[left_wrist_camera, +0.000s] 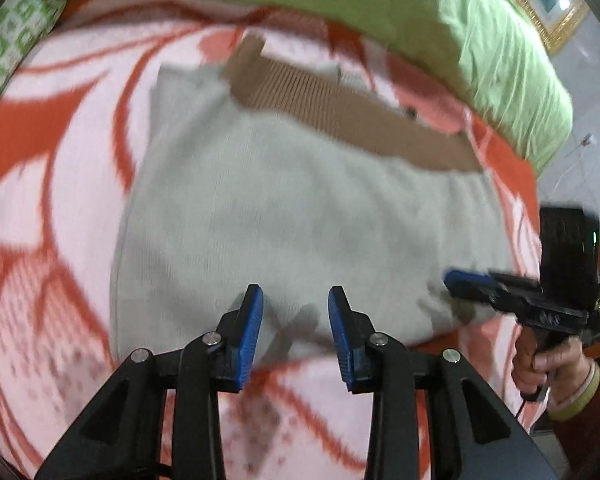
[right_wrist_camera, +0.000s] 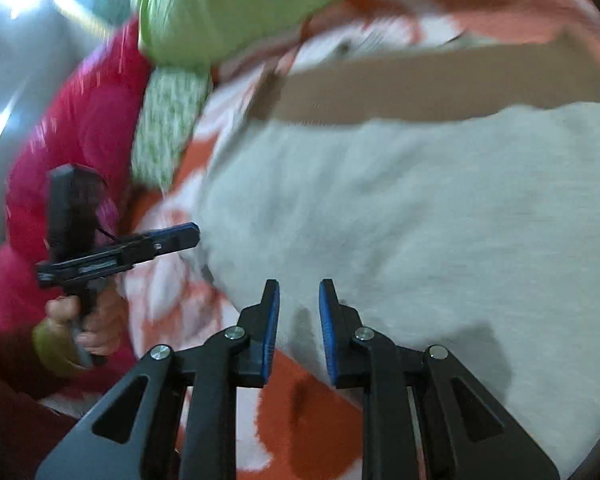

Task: Fold small clothes
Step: 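Grasp the folded sweater edge with both grippers and fold it over again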

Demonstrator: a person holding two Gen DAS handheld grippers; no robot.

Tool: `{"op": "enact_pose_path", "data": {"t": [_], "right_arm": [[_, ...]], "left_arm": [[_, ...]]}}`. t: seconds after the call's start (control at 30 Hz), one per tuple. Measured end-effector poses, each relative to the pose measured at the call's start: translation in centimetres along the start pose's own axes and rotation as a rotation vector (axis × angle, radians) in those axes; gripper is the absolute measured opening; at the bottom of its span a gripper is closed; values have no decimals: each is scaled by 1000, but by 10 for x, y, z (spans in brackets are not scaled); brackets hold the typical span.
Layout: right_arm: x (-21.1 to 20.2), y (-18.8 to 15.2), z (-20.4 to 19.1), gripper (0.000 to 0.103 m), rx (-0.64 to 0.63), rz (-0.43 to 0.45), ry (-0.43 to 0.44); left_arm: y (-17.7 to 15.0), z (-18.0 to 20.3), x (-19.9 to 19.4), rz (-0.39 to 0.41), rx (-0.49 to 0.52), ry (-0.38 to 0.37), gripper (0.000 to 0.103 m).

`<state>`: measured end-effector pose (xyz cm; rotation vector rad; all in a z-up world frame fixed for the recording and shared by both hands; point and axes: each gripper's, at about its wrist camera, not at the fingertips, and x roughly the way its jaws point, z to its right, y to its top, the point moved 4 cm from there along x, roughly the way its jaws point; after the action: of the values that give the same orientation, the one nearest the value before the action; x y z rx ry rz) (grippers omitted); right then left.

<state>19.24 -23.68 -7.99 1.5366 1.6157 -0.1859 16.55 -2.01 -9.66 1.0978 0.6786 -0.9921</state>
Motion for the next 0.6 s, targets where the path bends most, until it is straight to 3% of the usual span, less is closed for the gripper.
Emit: {"op": "enact_pose_path", "data": {"t": [0.07, 0.1, 0.17, 0.2, 0.23, 0.27, 0.33, 0.37, 0.43, 0.47, 0.6], "right_arm": [[19, 13, 2, 21, 1, -42, 45], [28, 19, 4, 21, -10, -63, 28], [42, 36, 15, 21, -91, -92, -118], [42, 43, 22, 18, -106, -87, -169], [35, 57, 42, 13, -96, -51, -248], [27, 65, 53, 0, -70, -18, -272], [-4, 84, 94, 0, 63, 98, -362], [-26, 89, 117, 0, 173, 178, -356], [-44, 89, 126, 4, 246, 228, -319], [-53, 81, 119, 4, 255, 228, -303], [-85, 37, 80, 8, 196, 209, -329]], "left_arm": [[-9, -2, 5, -22, -3, 7, 34], [-16, -5, 12, -37, 16, 37, 34], [-24, -17, 26, -79, 31, 125, 32], [-27, -23, 30, -92, 21, 109, 29], [-28, -27, 29, -83, 15, 84, 29], [-30, -31, 26, -77, 13, 70, 28], [-34, -36, 24, -85, 21, 65, 23], [-35, -38, 22, -86, 19, 63, 22], [-37, -37, 19, -98, 0, 59, 21], [-36, -35, 14, -97, -4, 65, 22], [-37, -33, -24, -30, -36, 107, 58]]}}
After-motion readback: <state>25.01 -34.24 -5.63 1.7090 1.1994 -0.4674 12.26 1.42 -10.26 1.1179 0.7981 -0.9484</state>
